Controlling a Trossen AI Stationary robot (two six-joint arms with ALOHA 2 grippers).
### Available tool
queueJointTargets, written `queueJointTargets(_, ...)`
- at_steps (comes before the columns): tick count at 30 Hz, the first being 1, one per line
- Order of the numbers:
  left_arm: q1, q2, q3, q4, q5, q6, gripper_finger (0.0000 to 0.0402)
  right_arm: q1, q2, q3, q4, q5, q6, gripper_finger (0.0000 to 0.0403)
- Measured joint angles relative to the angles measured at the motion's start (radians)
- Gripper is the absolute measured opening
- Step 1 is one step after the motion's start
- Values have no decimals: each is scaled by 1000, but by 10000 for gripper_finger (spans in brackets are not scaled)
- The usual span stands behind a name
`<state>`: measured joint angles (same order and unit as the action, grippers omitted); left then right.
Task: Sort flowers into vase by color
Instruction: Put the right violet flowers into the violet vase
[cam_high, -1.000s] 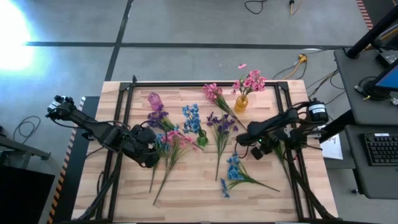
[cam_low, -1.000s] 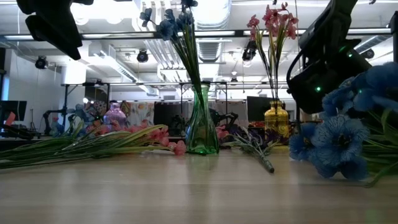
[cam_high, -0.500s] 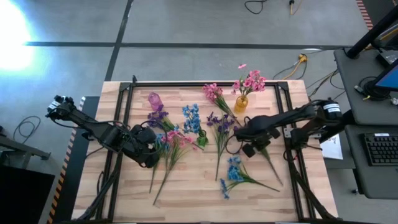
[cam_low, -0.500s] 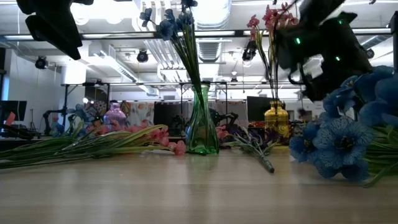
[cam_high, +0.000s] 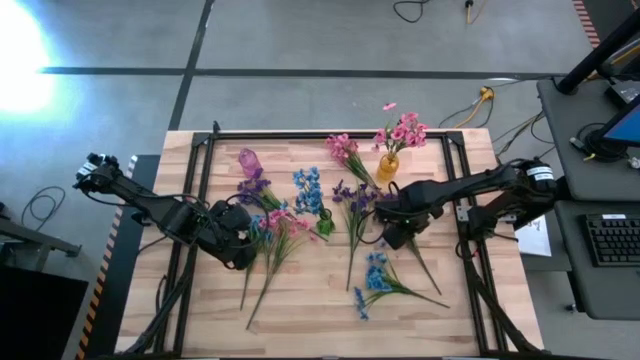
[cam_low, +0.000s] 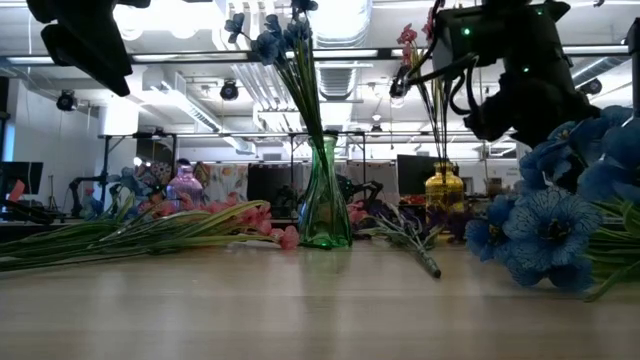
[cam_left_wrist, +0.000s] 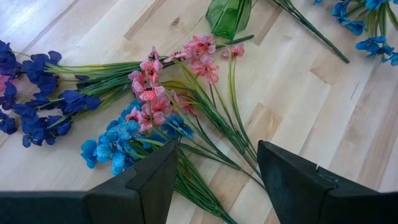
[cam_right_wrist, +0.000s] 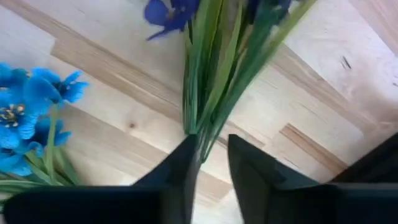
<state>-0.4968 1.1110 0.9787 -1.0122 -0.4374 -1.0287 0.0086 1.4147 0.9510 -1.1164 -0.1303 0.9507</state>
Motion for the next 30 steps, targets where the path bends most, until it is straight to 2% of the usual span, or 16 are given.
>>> queueJointTargets(4,0,0,0,0,0,0,210,0,0,-17,10,2,-9,156)
queueJointTargets(9,0,0,0,0,0,0,210,0,0,-75,113,9,-21,235)
queueJointTargets(12,0,0,0,0,1,4,210,0,0,-118,140,15,-13,267)
queueJointTargets(16,0,0,1,0,1,4,210,0,0,-171,199,26,-9,290)
queueJointTargets(23,0,0,67,-1,10,45,210,0,0,-222,293,27,-18,283)
queueJointTargets(26,0,0,101,-1,7,94,210,0,0,-243,317,30,-9,258)
queueJointTargets(30,0,0,127,0,-2,131,210,0,-2,-258,326,43,10,204)
